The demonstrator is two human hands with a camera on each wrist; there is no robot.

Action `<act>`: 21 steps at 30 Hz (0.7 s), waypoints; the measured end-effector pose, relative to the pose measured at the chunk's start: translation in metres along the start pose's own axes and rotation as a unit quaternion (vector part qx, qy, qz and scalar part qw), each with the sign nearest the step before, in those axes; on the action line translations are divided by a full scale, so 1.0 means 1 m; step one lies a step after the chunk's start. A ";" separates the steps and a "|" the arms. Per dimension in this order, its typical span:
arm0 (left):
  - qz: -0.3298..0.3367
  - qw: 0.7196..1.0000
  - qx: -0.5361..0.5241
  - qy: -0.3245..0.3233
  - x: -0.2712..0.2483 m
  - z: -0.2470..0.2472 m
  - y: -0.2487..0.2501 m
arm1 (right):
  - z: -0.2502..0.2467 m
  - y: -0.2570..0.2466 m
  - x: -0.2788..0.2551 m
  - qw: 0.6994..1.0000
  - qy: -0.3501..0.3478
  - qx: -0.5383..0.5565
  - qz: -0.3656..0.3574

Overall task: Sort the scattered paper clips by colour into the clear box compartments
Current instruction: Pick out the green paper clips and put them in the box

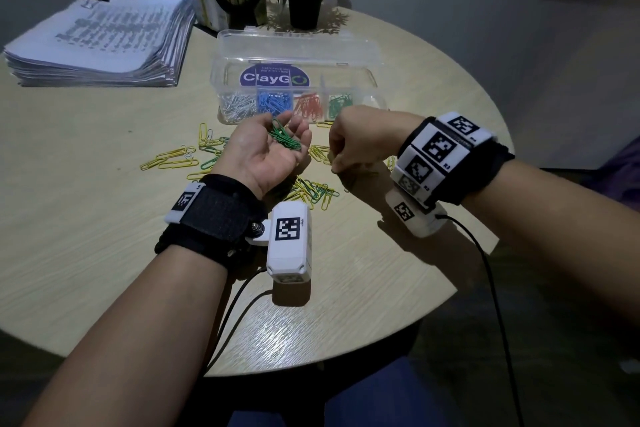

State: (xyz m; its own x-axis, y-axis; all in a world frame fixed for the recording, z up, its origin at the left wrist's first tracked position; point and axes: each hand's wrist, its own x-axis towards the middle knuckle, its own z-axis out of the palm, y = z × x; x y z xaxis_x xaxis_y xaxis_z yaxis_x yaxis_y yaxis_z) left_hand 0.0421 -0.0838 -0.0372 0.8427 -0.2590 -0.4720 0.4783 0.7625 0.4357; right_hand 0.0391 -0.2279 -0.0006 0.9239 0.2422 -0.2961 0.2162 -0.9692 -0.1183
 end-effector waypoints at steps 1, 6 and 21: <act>0.001 1.000 0.001 0.000 0.000 0.000 0.000 | 0.000 0.001 0.002 1.000 0.003 0.003 0.002; 0.001 1.000 -0.001 0.001 0.000 0.001 0.000 | -0.005 0.009 0.009 0.999 0.032 0.011 0.009; 0.002 1.000 0.000 -0.001 0.001 -0.001 0.001 | -0.005 0.009 -0.014 0.998 -0.003 -0.056 -0.005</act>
State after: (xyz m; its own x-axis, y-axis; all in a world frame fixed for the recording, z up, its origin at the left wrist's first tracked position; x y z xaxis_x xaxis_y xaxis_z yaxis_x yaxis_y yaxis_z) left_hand 0.0432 -0.0825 -0.0377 0.8454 -0.2559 -0.4689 0.4744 0.7632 0.4388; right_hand 0.0296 -0.2402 0.0076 0.9194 0.2522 -0.3017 0.2599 -0.9655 -0.0149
